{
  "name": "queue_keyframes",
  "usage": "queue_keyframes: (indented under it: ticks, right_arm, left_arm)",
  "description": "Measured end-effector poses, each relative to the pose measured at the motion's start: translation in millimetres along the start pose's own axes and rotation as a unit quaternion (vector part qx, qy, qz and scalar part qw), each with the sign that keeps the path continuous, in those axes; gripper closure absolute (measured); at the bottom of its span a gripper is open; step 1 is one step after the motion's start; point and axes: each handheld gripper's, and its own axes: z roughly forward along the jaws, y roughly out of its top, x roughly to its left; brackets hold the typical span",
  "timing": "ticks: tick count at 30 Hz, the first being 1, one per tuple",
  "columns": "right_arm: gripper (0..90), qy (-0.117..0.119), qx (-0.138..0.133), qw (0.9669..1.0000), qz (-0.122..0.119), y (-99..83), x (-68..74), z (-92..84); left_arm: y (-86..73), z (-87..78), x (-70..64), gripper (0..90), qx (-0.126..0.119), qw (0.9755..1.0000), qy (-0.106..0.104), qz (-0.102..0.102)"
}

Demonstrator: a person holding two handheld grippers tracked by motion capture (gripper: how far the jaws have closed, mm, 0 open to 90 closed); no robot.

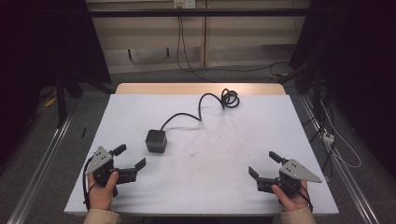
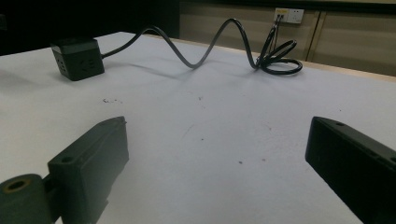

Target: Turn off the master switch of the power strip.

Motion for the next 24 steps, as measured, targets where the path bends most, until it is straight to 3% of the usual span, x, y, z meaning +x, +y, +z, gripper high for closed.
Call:
queue_keyframes:
  ticks: [24]
  right_arm:
    - [5.8,0.0,-0.001,1.0,-0.002,0.9,-0.3,1.0]
  left_arm:
    - [8.8,21.9,5.7,5.1,0.013,0.9995,0.007,-0.027]
